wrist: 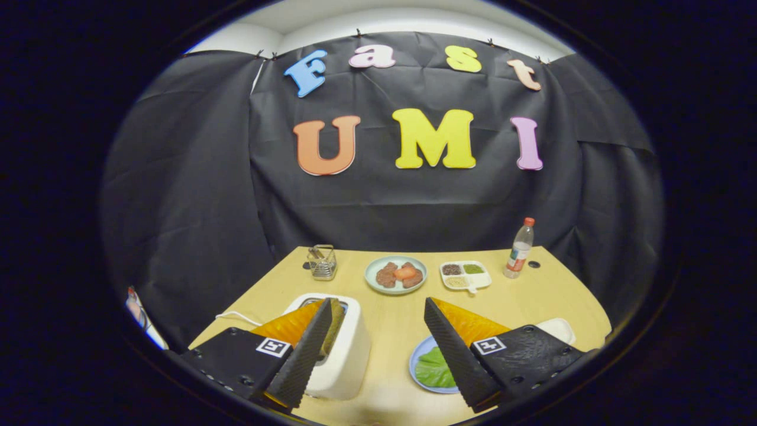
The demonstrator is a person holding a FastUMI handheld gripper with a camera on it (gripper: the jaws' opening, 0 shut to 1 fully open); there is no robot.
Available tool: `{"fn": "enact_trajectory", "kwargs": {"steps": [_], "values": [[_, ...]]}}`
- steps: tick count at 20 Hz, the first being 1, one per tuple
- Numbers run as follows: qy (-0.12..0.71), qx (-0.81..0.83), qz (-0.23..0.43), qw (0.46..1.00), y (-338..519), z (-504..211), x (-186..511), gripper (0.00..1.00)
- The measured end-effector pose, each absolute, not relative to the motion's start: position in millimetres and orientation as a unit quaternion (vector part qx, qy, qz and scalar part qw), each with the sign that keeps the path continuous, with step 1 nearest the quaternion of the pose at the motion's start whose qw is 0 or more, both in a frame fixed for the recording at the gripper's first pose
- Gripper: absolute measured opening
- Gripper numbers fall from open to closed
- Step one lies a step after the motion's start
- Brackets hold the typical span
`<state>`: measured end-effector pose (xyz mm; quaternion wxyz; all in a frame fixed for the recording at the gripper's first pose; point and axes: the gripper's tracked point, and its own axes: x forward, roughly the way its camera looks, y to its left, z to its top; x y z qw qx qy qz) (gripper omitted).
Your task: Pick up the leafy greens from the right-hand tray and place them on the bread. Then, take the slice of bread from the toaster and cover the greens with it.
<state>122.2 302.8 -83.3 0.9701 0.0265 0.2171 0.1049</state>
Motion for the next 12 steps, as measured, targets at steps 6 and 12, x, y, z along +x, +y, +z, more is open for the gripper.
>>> {"fn": "enact_trajectory", "kwargs": {"steps": [6, 12], "values": [[0.232, 0.005, 0.109, 0.967, 347.9, -111.1, 144.0, 0.96], [0.278, -0.024, 0.109, 0.954, 368.8, -152.6, 159.4, 0.89]]}}
